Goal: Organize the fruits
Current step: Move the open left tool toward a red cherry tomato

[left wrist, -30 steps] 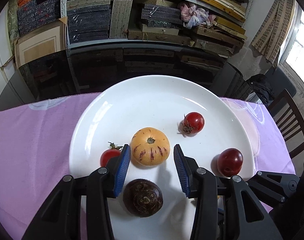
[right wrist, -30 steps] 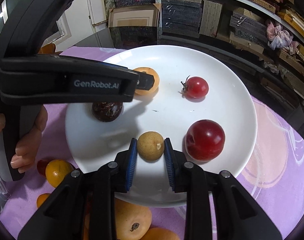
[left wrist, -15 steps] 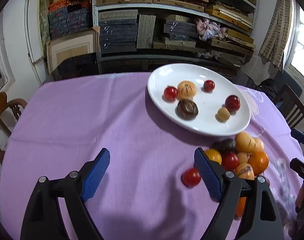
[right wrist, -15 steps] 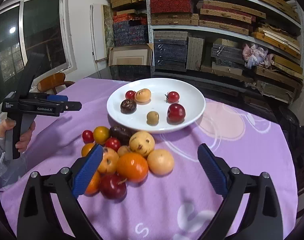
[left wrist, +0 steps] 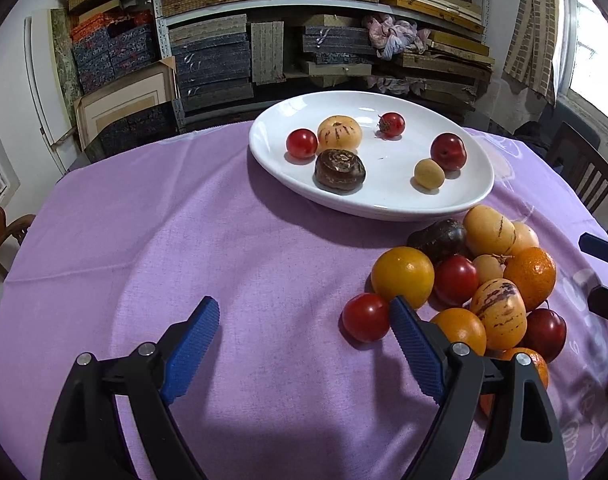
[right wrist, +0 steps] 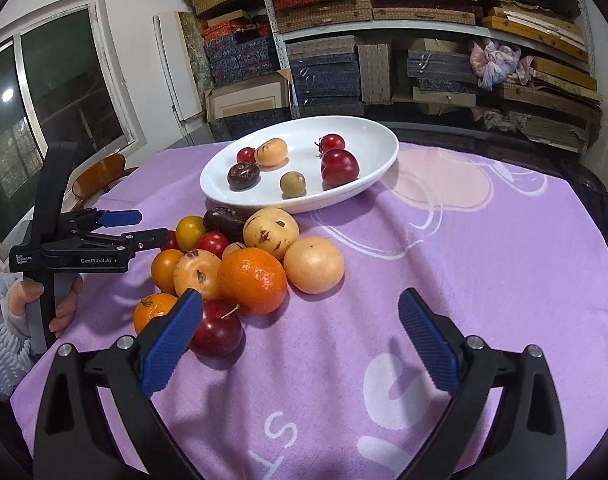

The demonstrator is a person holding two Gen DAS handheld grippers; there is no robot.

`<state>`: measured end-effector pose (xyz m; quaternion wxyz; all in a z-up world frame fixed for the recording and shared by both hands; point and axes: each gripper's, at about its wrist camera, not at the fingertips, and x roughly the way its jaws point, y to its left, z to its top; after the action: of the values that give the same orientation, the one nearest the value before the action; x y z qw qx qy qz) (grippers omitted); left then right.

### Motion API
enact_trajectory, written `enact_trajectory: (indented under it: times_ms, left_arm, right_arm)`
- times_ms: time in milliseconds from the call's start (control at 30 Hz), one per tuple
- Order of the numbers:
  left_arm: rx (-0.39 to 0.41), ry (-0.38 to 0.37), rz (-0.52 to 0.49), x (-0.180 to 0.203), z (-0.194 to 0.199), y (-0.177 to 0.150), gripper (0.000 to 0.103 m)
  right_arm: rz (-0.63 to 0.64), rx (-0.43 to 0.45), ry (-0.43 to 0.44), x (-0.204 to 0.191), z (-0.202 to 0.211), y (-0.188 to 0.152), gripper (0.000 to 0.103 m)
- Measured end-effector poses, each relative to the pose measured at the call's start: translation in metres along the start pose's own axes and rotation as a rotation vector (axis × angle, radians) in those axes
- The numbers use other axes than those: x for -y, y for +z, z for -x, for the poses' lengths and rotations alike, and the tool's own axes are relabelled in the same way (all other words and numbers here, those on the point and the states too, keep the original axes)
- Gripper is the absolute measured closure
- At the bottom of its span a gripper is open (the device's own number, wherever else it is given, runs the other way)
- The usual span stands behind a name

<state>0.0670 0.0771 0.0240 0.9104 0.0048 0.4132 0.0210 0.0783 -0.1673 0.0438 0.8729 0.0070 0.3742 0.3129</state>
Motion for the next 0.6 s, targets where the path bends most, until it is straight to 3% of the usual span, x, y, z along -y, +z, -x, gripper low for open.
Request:
enact_trajectory:
  times_ms: [233, 333, 600]
  left_arm:
    - [0.008, 0.022, -0.022, 0.002, -0.006, -0.001, 0.004]
    - [-0.008, 0.064, -0.017, -0.002, -0.010, 0.000, 0.003]
    - [-0.012, 0.056, -0.001, -0.010, -0.009, -0.003, 0.004]
  right_arm:
    - [-0.007, -0.016, 0.001, 0.001, -0.005, 0.001, 0.007]
    - [-0.009, -0.019, 0.000, 0.001, -0.006, 0.001, 0.007]
    - [-0.006, -0.024, 0.002, 0.001, -0.008, 0.002, 0.007]
